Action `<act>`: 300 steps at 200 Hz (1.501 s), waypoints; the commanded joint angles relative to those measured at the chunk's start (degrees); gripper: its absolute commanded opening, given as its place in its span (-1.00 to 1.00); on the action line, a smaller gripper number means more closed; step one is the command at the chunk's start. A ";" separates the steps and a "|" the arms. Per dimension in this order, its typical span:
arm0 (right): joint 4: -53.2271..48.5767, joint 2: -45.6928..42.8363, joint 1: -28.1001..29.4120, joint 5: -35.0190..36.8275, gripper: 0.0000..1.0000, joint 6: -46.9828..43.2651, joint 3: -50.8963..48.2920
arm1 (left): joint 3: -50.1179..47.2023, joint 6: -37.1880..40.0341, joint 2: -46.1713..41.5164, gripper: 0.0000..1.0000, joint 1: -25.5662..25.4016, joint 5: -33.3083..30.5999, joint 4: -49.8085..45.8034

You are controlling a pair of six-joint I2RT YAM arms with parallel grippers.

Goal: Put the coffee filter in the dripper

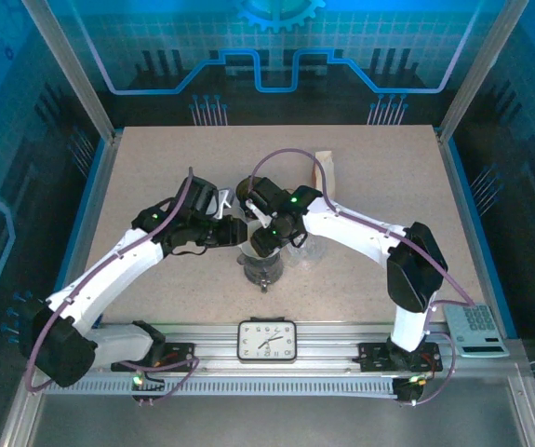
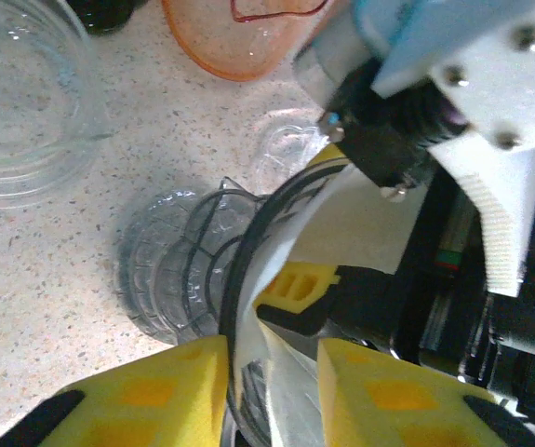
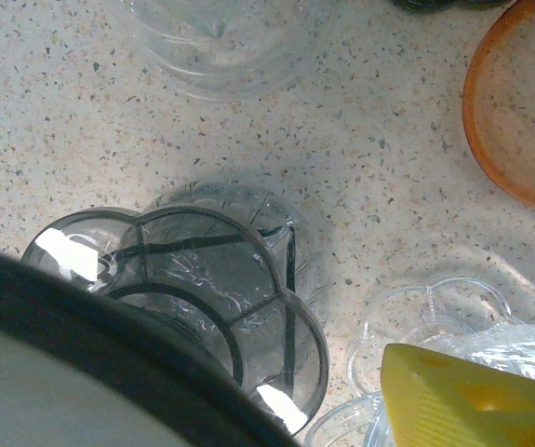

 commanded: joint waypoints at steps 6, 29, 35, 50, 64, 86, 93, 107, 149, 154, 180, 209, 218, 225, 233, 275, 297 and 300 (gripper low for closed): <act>-0.37 1.33 0.88 0.89 0.27 0.35 -0.66 | -0.28 0.21 1.41 -0.39 0.55 -2.28 -3.29; -0.45 1.49 0.88 0.85 0.27 0.41 -0.58 | -0.05 0.71 2.05 -0.32 0.54 -3.57 -4.68; -0.44 1.51 0.81 0.81 0.27 0.42 -0.60 | -0.03 0.76 2.14 -0.31 0.55 -3.82 -4.82; -0.34 1.50 0.91 0.82 0.27 0.40 -0.61 | -0.27 0.83 1.97 -0.31 0.54 -4.41 -4.77; -0.45 1.63 0.84 0.79 0.27 0.51 -0.54 | -0.55 0.78 1.88 -0.37 0.55 -4.39 -4.41; -0.53 1.67 0.94 0.76 0.27 0.50 -0.40 | -0.87 0.57 2.22 -0.51 0.56 -3.61 -3.88; -0.53 1.71 0.92 0.84 0.27 0.50 -0.43 | -1.04 0.46 2.23 -0.55 0.54 -3.38 -3.62; -0.61 1.71 0.93 0.94 0.27 0.50 -0.36 | -1.31 0.24 2.23 -0.62 0.57 -2.74 -3.02; -0.58 1.70 0.93 1.01 0.27 0.55 -0.45 | -1.92 -0.38 1.66 -0.31 0.56 -1.61 -2.26; -0.54 1.70 0.93 1.03 0.27 0.56 -0.43 | -2.00 -0.38 1.55 -0.31 0.56 -1.48 -2.17; -0.37 1.73 0.88 1.11 0.27 0.66 -0.40 | -2.02 -0.13 1.83 -0.56 0.59 -0.87 -2.30; -0.32 1.40 0.81 0.98 0.27 1.01 0.27 | -2.37 -0.05 2.05 -0.61 0.52 -0.30 -2.26; -0.27 1.01 0.79 0.89 0.27 1.19 0.75 | -2.37 -0.11 2.10 -0.61 0.49 -0.32 -2.21; -0.27 0.62 0.82 1.03 0.28 1.29 1.09 | -2.29 -0.05 2.14 -0.62 0.51 -0.18 -2.22; -0.36 -0.04 0.82 1.15 0.28 1.32 1.58 | -2.28 -0.03 2.20 -0.62 0.54 -0.08 -2.23; -1.39 -4.44 0.25 2.17 0.31 1.99 4.02 | -2.15 -0.03 2.49 -0.62 0.46 -0.24 -2.21; -2.07 -6.63 -0.30 2.61 0.31 2.23 3.91 | -2.15 -0.12 2.50 -0.62 0.52 -0.23 -2.06; -2.17 -7.01 -0.37 2.61 0.31 2.26 3.87 | -2.11 -0.16 2.56 -0.62 0.53 -0.24 -1.97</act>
